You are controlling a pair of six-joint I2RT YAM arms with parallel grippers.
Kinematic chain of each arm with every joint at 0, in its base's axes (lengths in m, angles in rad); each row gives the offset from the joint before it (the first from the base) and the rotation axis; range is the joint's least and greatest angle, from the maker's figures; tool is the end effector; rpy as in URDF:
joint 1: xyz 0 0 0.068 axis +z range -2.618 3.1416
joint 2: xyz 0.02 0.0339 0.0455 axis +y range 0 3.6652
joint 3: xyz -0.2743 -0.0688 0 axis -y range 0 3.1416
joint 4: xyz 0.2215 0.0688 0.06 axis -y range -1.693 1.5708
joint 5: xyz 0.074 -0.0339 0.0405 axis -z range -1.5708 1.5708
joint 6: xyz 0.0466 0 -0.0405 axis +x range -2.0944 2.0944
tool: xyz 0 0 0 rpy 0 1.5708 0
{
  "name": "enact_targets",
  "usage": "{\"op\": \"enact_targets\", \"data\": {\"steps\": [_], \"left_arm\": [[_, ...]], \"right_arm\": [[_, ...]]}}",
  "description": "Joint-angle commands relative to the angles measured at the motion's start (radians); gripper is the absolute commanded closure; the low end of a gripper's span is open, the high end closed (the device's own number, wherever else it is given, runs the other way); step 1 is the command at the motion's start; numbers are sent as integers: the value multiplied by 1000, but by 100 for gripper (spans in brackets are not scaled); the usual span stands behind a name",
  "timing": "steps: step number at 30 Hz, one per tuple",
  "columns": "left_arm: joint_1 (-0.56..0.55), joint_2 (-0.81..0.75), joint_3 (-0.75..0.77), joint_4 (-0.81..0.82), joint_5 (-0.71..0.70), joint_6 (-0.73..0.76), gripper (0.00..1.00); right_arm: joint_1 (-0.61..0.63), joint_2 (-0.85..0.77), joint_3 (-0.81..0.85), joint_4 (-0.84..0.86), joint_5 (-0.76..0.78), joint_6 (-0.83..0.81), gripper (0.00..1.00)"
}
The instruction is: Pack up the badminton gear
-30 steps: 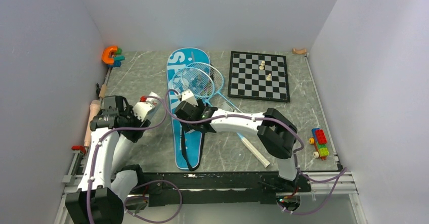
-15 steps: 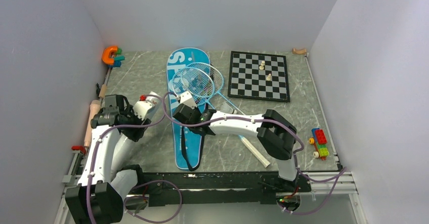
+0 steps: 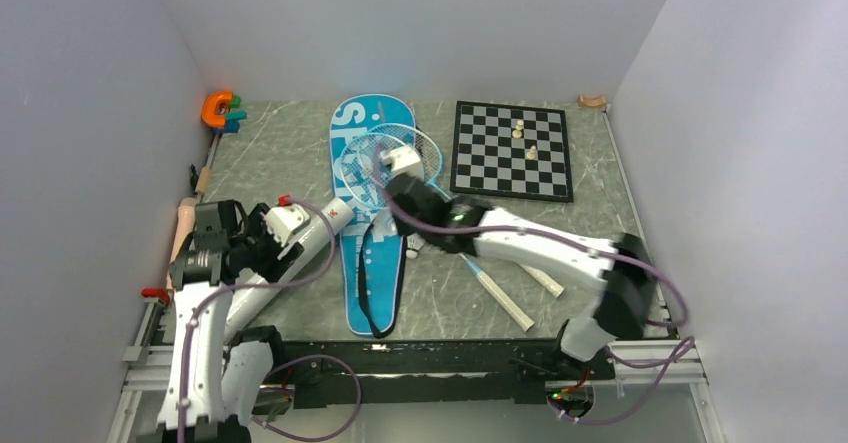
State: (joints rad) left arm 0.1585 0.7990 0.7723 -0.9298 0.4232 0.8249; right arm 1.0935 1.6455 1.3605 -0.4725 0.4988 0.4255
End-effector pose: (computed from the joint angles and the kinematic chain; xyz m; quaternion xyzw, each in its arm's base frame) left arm 0.1204 -0.0001 0.2690 0.3648 0.8599 -0.0369 0.3551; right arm 0.1821 0.3037 0.3034 -0.1995 0.8729 0.0995 0.4340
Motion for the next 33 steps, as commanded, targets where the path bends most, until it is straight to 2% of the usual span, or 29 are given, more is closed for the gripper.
{"op": "enact_targets", "data": {"steps": [1, 4, 9, 12, 14, 17, 22, 33], "left_arm": [[-3, -94, 9, -43, 160, 173, 22], [-7, -90, 22, -63, 167, 202, 25], [-21, 26, 8, -3, 89, 167, 20], [-20, 160, 35, 94, -18, 135, 9], [-14, 282, 75, 132, -40, 131, 1], [-10, 411, 144, 110, 12, 143, 1], [-11, 511, 191, 86, 60, 177, 1], [-12, 572, 116, 91, 106, 198, 1]], "right_arm": [[-157, -271, -66, 41, -273, 16, 100], [-275, -350, -101, 59, -433, 44, 100], [-313, -374, -132, 50, -461, 55, 100], [-313, -381, -143, 62, -477, 68, 100], [-313, -386, -147, 68, -481, 71, 100], [-312, -384, -142, 60, -484, 74, 100], [-313, -395, -144, 59, -492, 82, 100], [-314, -364, -120, 58, -493, 81, 100]]}}
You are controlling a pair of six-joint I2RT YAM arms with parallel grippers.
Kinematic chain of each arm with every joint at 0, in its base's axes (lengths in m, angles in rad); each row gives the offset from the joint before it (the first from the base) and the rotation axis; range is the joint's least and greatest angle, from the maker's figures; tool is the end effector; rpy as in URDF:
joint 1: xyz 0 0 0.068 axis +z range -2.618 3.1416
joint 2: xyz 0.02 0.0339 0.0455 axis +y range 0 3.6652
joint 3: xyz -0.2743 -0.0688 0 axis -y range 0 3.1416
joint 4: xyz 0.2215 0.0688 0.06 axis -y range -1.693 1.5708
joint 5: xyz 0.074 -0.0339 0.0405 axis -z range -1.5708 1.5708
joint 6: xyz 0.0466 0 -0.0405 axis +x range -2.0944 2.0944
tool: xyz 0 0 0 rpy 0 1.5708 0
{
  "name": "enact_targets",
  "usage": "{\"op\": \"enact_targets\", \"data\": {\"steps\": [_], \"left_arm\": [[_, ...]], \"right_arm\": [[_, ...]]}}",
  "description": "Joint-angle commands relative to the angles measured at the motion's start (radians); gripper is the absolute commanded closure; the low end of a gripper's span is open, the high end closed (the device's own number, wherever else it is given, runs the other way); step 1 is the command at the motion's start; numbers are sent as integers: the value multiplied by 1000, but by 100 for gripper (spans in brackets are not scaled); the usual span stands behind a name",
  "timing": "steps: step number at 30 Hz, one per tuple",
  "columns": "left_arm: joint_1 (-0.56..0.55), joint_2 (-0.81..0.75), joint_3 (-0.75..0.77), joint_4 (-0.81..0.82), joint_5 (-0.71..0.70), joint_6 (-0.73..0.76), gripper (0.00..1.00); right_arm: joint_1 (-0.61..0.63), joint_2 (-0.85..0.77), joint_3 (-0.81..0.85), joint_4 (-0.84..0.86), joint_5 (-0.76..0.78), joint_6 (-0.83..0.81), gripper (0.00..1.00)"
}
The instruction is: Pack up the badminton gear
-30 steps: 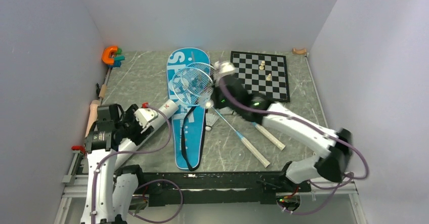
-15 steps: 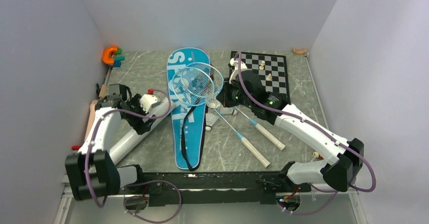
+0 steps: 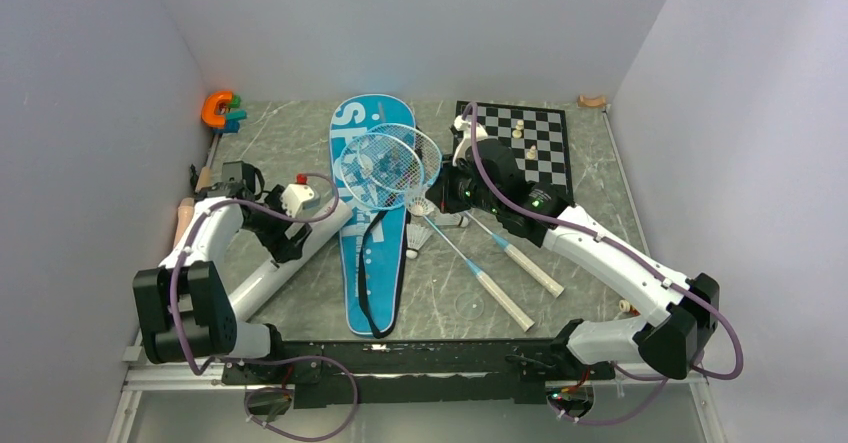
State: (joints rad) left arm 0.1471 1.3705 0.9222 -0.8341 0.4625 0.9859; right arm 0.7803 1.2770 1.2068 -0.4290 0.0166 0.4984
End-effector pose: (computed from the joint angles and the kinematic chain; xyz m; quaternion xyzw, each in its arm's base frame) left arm 0.2246 0.0123 0.2295 0.4223 0.8664 -0.1163 0.2397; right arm 0.1936 0.1905 0.3626 -0.1166 0.8519 0.2989 0.4139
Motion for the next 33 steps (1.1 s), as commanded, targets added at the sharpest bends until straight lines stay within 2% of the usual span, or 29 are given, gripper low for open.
{"op": "enact_targets", "data": {"steps": [1, 15, 17, 20, 25, 33], "left_arm": [[-1, 3, -45, 0, 64, 41, 1], [-35, 121, -48, 34, 86, 34, 2], [-47, 132, -49, 47, 78, 23, 11], [-59, 122, -49, 54, 75, 18, 30], [-58, 5, -62, 46, 75, 56, 37], [-59, -310, -7, -143, 193, 145, 31]], "right_arm": [[-1, 9, 34, 18, -12, 8, 100], [-17, 40, 18, 59, -54, 37, 100], [-24, 43, 17, 64, -64, 42, 100], [-43, 45, 13, 75, -91, 51, 100], [-72, 46, 16, 89, -144, 65, 100], [-102, 41, 17, 165, -301, 113, 100]]}}
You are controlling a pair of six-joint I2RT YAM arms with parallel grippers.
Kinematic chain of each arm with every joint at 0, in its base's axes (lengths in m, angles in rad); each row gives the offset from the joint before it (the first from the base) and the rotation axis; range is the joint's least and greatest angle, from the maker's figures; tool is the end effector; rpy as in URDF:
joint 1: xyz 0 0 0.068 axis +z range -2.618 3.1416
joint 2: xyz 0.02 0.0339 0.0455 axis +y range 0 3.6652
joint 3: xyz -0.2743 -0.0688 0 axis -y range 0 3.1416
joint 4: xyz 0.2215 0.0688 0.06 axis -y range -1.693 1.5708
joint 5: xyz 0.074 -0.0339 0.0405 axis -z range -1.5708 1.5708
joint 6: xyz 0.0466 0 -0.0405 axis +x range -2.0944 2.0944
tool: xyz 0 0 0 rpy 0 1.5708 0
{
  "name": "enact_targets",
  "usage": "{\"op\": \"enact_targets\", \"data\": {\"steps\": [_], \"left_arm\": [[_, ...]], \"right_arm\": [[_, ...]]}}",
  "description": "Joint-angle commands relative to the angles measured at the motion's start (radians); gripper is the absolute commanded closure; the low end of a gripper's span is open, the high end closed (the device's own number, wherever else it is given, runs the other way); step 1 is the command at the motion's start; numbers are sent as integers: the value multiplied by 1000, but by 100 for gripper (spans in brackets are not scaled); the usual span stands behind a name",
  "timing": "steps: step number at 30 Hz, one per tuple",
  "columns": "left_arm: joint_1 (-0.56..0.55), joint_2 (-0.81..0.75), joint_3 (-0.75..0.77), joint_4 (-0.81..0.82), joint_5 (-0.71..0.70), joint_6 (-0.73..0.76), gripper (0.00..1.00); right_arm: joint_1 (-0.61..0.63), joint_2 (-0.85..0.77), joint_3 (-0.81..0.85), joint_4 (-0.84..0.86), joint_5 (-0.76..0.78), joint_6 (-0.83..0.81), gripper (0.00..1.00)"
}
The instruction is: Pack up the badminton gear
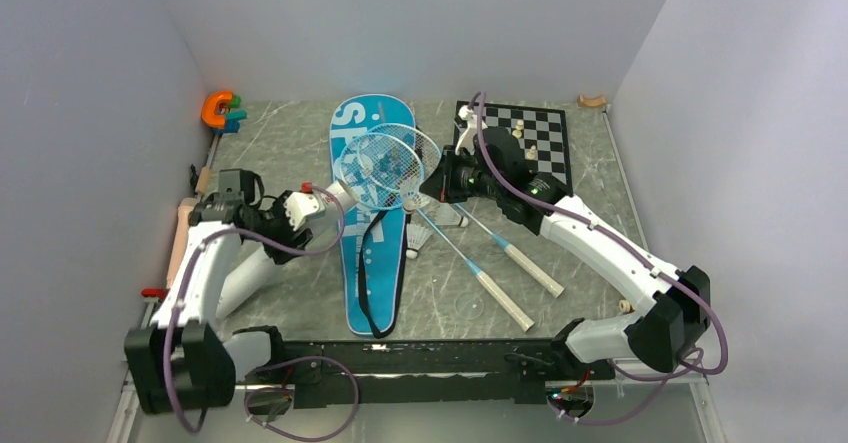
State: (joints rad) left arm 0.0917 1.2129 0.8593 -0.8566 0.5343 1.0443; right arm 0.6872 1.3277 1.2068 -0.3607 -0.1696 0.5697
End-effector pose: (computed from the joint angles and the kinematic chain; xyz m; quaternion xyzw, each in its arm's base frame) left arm 0.1941 -0.0060 0.2432 0.4771 0.8216 -0.1259 0.2855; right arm 0.2172 0.1884 0.3570 -0.0938 0.8482 0.3621 0.3750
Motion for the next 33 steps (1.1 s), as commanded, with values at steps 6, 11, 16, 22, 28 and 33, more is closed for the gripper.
{"op": "enact_targets", "data": {"steps": [6, 11, 16, 22, 28, 33], "left_arm": [[-4, -328, 96, -241, 209, 168, 36], [-8, -387, 104, -236, 262, 144, 40], [-20, -390, 100, -237, 268, 109, 43], [-53, -406, 76, -204, 271, 62, 44], [-79, -421, 53, -185, 254, 44, 45], [-79, -427, 38, -174, 248, 39, 47]], "right_arm": [[-11, -63, -1, 227, -248, 104, 100], [-11, -105, 8, 295, -335, 153, 100], [-11, -129, 50, 287, -353, 164, 100], [13, -87, 65, 328, -353, 193, 100], [62, -3, 124, 355, -342, 201, 100], [98, 39, 152, 355, -325, 194, 100]]}}
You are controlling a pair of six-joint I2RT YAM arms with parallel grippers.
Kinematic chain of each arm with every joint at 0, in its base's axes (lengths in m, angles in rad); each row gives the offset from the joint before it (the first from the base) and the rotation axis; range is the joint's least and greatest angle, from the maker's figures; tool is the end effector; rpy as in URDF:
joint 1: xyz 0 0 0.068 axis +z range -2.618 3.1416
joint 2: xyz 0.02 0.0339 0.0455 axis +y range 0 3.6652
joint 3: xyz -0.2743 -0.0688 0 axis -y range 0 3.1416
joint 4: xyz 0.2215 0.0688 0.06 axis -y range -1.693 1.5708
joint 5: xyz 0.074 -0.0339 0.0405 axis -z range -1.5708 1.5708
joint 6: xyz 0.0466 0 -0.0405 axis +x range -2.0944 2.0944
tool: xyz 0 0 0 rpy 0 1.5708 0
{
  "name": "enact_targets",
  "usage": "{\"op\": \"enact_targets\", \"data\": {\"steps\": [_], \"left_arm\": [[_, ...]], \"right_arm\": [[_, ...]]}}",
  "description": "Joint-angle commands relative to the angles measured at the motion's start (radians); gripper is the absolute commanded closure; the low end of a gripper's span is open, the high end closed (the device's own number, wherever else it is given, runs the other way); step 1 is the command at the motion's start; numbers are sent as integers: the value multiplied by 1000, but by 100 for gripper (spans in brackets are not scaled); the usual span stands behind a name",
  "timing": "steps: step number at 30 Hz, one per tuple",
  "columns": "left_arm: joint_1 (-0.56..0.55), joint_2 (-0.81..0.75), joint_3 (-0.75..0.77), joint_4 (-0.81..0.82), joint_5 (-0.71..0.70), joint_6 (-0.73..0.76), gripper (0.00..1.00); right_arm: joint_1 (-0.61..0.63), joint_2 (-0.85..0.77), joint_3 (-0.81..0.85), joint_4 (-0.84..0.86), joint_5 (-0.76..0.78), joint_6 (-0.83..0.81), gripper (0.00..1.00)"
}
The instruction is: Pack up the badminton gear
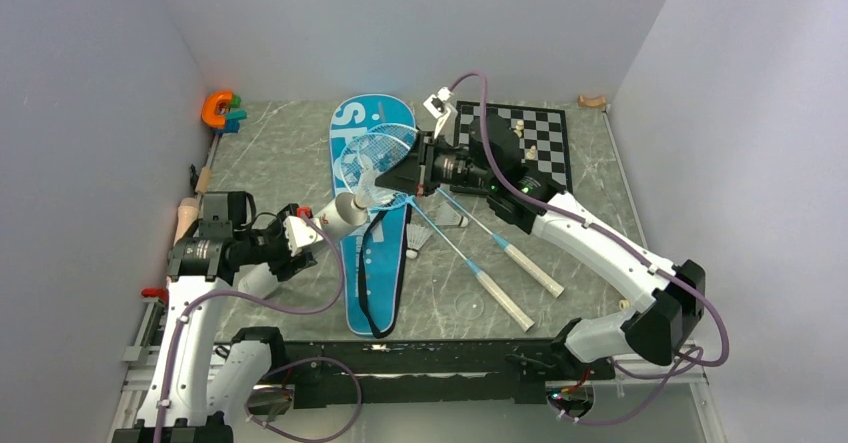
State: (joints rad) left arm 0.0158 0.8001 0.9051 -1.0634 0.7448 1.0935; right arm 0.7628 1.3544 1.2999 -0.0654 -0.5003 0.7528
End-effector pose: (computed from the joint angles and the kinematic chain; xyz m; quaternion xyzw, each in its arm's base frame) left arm 0.1056 -0.0299 0.3046 0.5499 0.7060 -0.1470 0.4214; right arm 0.2011 0.2232 0.4155 -0.1679 0.7241 0.5764 0.3396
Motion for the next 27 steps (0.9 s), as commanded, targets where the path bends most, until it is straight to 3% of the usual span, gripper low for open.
{"op": "enact_targets", "data": {"steps": [1, 10, 19, 27], "left_arm": [[-4, -16, -9, 36, 38, -11, 47], [-4, -26, -7, 50, 48, -31, 49], [-3, -36, -20, 53, 55, -41, 53], [-4, -38, -15, 57, 61, -57, 54]], "right_arm": [[28, 22, 59, 59, 10, 11, 100], [76, 77, 43, 82, 51, -9, 100], [73, 26, 26, -5, 130, -76, 68], [73, 10, 11, -52, 160, -106, 62]]}}
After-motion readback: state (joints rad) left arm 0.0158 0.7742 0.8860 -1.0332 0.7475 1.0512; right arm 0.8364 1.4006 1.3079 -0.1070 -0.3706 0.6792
